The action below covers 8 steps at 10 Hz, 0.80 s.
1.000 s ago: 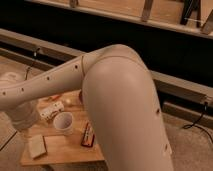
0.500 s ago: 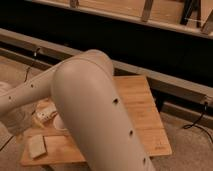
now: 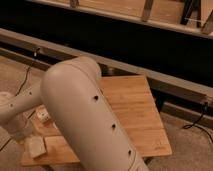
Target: Place the eraser in the ceramic cup
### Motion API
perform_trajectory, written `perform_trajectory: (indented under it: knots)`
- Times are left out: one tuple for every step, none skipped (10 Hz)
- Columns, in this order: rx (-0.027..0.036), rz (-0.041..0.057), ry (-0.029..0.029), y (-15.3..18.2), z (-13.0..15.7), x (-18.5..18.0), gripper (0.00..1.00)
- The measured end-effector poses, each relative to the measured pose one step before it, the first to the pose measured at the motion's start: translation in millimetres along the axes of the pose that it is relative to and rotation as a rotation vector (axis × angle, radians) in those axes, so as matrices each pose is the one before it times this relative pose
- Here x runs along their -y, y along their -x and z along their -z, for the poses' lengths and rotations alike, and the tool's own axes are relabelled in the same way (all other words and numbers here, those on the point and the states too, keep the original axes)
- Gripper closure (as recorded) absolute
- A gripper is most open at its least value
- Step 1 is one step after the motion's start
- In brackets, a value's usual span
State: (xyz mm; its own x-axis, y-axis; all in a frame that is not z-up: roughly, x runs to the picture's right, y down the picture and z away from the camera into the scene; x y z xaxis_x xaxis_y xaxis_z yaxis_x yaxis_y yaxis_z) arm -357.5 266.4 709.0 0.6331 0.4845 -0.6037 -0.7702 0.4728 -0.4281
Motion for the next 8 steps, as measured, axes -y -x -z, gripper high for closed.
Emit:
perform_trajectory:
  knots:
    - [0.0017, -0.00481, 0.03746, 1.19, -5.5, -3.16, 0.35]
    - [0.0016, -0.00132, 0.02637, 0.55, -3.57, -0.85, 0.35]
    - [0.01074, -0.00441, 0.05439, 2.62, -6.77, -1.39, 0.35]
    - [0.00511, -0.001, 0.01619, 0.75, -3.1, 1.56, 0.35]
    - [0.00302, 0.00034, 0.00937, 0.15, -2.88, 1.88, 0.35]
    - [0.00178, 0.01097, 0.00212, -0.47, -5.5, 3.56, 0.35]
    - [-0.00437, 0.01092, -0.00235, -1.15, -3.43, 0.06, 0.35]
    - [-0.0048, 0.01672, -0.00305, -0.68, -3.66, -1.67, 0.35]
